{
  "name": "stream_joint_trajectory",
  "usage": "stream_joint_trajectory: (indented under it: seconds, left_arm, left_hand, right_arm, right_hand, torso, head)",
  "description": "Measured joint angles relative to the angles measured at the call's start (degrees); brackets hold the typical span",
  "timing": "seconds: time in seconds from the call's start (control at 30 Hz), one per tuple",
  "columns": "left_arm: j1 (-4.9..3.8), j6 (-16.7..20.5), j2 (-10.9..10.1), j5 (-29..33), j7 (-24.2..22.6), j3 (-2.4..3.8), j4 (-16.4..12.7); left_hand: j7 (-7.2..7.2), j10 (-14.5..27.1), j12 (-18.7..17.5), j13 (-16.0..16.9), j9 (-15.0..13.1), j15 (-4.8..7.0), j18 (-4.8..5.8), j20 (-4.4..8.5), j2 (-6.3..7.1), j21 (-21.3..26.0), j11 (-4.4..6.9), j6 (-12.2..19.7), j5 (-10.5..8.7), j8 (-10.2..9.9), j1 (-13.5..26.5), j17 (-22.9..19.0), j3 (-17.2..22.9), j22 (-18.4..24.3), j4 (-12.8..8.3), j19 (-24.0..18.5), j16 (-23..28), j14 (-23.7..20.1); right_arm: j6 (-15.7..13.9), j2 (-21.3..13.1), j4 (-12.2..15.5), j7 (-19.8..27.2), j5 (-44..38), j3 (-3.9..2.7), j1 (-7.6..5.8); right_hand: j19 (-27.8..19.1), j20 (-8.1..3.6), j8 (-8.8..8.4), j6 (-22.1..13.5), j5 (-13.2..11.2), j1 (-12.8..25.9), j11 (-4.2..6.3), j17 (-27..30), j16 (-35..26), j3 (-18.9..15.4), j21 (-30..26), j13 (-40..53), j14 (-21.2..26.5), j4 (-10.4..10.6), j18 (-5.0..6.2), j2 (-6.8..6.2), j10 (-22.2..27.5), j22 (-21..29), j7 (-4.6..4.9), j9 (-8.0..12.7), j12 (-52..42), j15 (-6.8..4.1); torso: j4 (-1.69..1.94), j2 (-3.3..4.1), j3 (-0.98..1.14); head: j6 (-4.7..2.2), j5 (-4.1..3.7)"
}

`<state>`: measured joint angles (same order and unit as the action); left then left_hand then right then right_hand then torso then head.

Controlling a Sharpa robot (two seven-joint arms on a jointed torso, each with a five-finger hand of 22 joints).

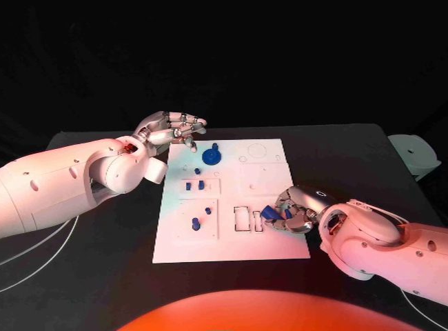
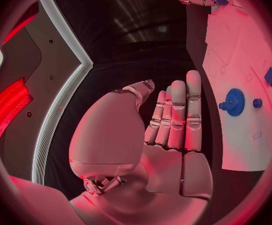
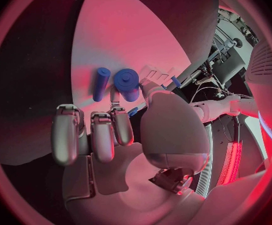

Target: Assemble the parts on the task board

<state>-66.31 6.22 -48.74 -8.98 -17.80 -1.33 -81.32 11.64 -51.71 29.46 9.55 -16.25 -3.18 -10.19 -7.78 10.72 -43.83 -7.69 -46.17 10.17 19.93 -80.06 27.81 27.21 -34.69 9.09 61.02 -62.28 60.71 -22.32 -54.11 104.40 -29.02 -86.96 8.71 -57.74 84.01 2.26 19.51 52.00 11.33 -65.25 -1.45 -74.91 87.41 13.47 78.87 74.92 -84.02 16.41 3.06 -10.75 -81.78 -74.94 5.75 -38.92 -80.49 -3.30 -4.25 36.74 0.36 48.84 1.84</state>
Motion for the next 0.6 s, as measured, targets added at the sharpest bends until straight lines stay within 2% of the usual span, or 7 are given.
stream_joint_trajectory:
  seconds: [0.17,0.3,0.43,0.6]
  left_arm:
    - [0.00,0.0,-0.1,0.0,0.0,0.00,0.0]
    - [0.00,-0.1,-0.1,0.0,0.0,0.00,0.0]
    - [0.00,-0.1,-0.1,0.0,0.0,0.00,0.0]
    - [0.00,-0.1,0.0,0.0,0.0,0.00,0.0]
  left_hand:
    - [0.00,0.0,0.0,0.0,0.0,0.00,0.00,0.00,0.00,0.0,0.00,0.0,0.00,0.0,0.0,0.0,0.0,0.0,0.0,0.0,0.0,0.0]
    - [0.00,0.0,0.3,0.0,0.0,-0.21,0.00,0.00,0.00,0.0,0.00,0.0,0.00,0.0,0.0,0.0,0.0,0.1,0.0,0.0,0.0,-0.2]
    - [0.00,0.0,0.3,0.1,0.0,-0.21,0.00,0.00,0.00,0.0,0.00,0.0,0.00,0.0,0.0,0.0,0.0,0.1,0.0,0.0,0.0,-0.2]
    - [0.00,0.0,0.3,0.1,0.0,-0.21,0.00,0.00,0.00,0.0,0.00,0.0,0.00,0.0,0.0,0.0,0.0,0.1,0.0,0.0,0.0,-0.2]
  right_arm:
    - [-1.3,0.0,0.3,-0.2,-0.5,0.15,0.27]
    - [-2.7,-0.9,1.3,-0.5,-0.7,0.29,0.50]
    - [-4.3,-2.0,3.3,-0.8,-0.7,0.12,0.35]
    - [-6.2,-2.3,5.3,-0.8,-0.4,-0.19,-0.88]
  right_hand:
    - [0.0,0.00,0.68,1.4,0.6,-1.8,0.45,0.0,0.2,-0.1,0.5,0.0,0.0,-0.2,0.00,1.40,-0.4,0.0,-0.35,-0.3,0.0,0.00]
    - [0.0,0.00,0.89,2.0,-0.1,-3.2,0.86,0.0,0.3,0.7,0.7,0.0,0.0,-0.9,0.00,2.45,-0.9,0.0,-0.52,-0.2,-0.4,0.00]
    - [0.0,0.00,1.27,2.1,-0.4,-4.1,1.16,0.0,0.3,1.9,1.0,0.0,0.2,-1.0,0.00,2.68,-1.2,0.0,-0.42,-0.2,-0.4,-0.26]
    - [0.0,0.00,1.31,2.1,-0.5,-4.5,1.25,0.0,0.3,2.6,1.0,0.0,0.0,-0.8,0.00,2.76,-1.2,0.0,-0.41,-0.2,-0.4,-0.42]
  torso:
    - [0.01,0.02,0.02]
    - [0.00,0.03,0.03]
    - [-0.02,0.01,0.04]
    - [-0.06,-0.02,0.03]
  head:
    - [-0.02,0.07]
    - [-0.03,0.10]
    - [0.01,0.12]
    - [0.01,0.01]
